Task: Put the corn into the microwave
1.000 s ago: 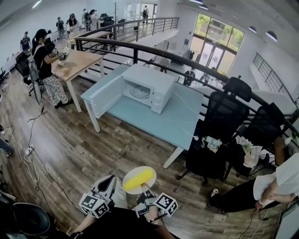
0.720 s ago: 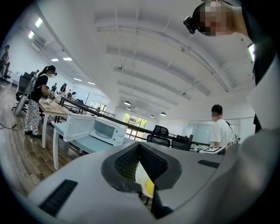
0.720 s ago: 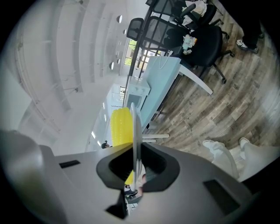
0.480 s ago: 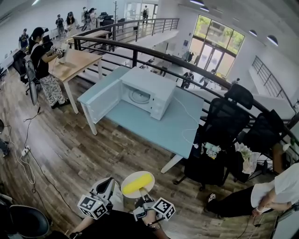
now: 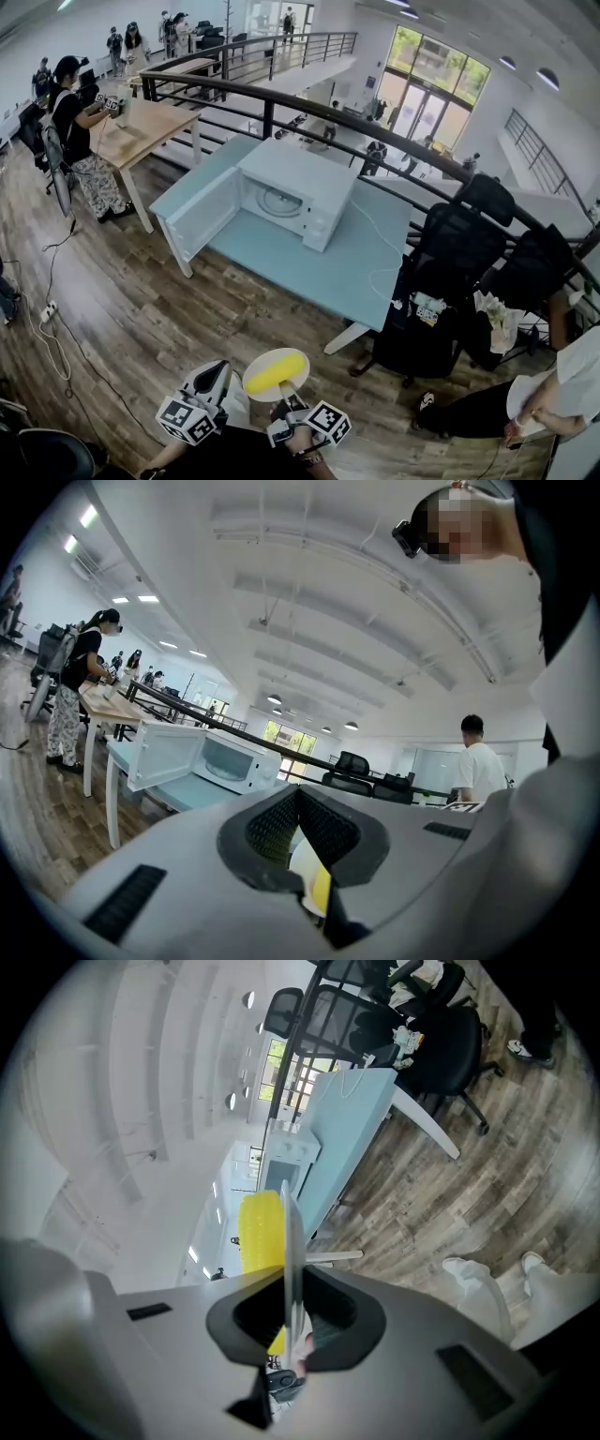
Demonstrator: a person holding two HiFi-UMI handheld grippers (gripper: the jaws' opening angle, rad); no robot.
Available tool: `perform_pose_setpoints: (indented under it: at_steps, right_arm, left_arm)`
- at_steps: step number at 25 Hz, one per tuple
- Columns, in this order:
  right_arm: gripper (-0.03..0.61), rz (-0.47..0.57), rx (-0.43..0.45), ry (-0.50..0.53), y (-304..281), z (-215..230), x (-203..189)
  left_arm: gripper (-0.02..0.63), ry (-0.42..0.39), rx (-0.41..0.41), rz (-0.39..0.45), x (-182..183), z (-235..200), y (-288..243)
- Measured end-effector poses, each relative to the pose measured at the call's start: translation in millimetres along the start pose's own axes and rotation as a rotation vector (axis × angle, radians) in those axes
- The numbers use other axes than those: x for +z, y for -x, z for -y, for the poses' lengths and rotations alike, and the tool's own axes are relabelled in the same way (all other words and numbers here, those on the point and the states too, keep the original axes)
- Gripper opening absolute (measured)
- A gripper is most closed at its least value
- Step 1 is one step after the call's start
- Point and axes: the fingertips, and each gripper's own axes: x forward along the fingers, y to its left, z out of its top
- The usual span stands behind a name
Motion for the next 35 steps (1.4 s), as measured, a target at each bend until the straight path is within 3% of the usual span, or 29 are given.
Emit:
perform_pose_setpoints:
  at_steps: [27,35]
  right_arm:
    - [0.031,0.118,0.014,-0.052,-168,-61,32]
    - [0.03,0.152,0.012,-0.06,-199,-67,39]
  left_arm:
    - [0.003,-0.029,-0.089,-0.017,64,-149,-108]
    - [0.003,-0.04,-0.134,-0.034,71,-174,-133]
